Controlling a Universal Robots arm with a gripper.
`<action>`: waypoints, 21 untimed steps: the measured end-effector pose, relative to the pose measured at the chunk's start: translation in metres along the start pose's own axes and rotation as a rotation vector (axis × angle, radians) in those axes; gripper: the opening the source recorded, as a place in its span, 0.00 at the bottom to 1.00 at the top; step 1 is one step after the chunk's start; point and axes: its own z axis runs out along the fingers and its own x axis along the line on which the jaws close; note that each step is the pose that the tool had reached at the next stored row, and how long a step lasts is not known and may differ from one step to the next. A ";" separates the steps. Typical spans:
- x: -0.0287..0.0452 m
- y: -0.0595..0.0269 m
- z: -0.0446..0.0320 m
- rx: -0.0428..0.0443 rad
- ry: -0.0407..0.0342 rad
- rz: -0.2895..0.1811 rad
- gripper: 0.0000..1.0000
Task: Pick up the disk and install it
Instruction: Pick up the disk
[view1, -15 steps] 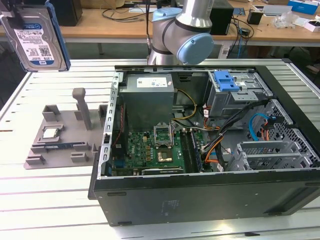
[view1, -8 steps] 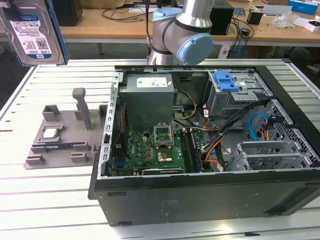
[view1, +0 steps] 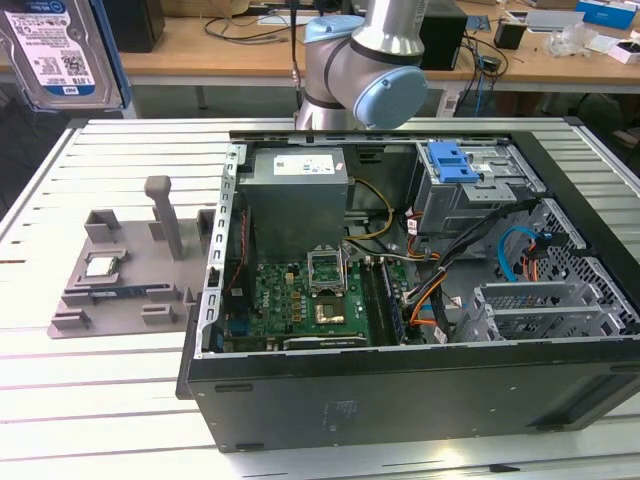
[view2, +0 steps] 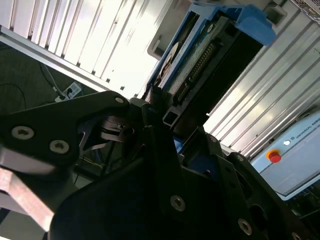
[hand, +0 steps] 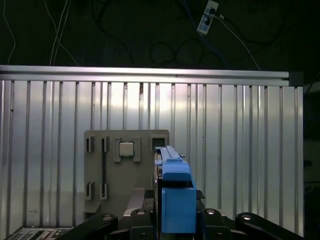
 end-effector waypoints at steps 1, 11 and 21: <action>-0.0001 0.0001 -0.0026 0.0000 0.0000 0.000 0.37; -0.0007 0.0011 -0.0246 0.0000 -0.0001 0.000 0.37; -0.0012 0.0023 -0.0499 0.0001 -0.0001 0.000 0.37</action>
